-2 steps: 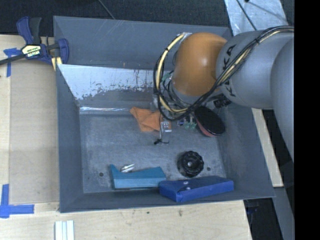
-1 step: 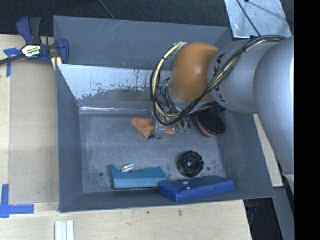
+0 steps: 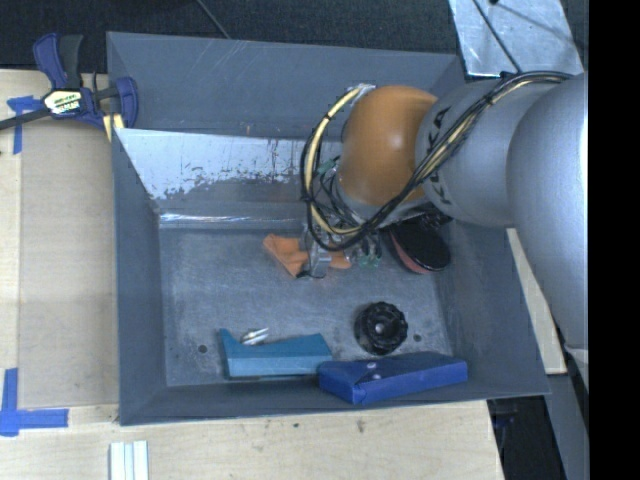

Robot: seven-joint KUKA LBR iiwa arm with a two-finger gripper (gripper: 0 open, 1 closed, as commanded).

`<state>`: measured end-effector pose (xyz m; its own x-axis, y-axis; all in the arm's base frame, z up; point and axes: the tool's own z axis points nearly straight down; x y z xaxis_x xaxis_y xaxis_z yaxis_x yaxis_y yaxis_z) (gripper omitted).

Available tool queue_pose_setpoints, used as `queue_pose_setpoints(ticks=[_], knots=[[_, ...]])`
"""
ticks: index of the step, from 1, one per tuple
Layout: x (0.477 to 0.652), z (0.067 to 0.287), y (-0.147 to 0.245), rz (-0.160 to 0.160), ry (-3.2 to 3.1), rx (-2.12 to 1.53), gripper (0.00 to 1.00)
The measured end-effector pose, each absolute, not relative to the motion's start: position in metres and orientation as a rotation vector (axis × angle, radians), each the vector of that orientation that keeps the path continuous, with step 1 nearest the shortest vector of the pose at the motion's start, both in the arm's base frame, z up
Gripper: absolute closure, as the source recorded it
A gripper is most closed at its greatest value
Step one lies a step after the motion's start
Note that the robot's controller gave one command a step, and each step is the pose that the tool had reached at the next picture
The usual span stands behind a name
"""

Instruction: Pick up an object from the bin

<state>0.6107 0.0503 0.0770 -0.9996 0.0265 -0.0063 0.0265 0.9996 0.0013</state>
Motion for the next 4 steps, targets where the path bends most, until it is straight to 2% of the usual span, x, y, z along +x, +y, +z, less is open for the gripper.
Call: queue_pose_setpoints(ticks=[1,2,3,4], knots=[[0.598,0.196,0.059,0.001,3.139,0.003,1.00],[0.598,0.196,0.059,0.001,3.139,0.003,1.00],[0.585,0.241,0.060,-0.001,3.146,-0.001,1.00],[0.584,0.256,0.061,0.000,3.142,-0.003,1.00]])
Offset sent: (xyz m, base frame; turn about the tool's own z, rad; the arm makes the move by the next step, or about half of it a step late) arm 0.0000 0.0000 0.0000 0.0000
